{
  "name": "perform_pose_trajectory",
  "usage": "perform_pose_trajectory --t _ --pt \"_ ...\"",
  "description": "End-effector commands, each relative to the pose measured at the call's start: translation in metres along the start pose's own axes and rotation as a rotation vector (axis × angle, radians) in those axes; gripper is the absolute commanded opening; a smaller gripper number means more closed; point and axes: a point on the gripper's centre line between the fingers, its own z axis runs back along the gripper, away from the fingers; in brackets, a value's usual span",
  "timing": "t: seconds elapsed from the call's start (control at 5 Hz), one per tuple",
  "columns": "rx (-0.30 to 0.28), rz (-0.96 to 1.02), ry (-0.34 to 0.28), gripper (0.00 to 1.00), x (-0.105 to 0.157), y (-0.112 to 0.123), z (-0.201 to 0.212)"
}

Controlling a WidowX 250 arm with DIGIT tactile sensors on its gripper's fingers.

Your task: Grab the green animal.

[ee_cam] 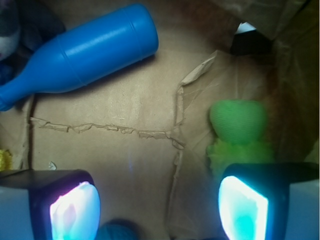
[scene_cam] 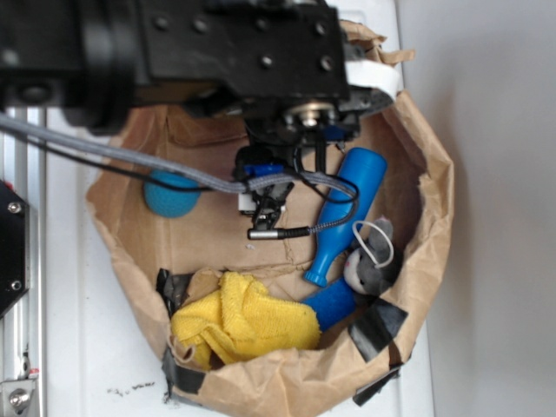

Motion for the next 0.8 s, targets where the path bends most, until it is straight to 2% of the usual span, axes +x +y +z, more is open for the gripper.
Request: perform_pose_trajectory --t 0.0,0.2,0.4,0.6 --pt "0.074 0.018 -0.059 1.0 0.005 0.006 0.004" --pt "0.073 0.031 -0.055 1.0 0.005 0.014 0.005" --pt "0.126 0.063 -0.121 1.0 0.004 0.023 0.011" --pt "0.168 0.081 -0.127 1.0 0.001 0.032 0.006"
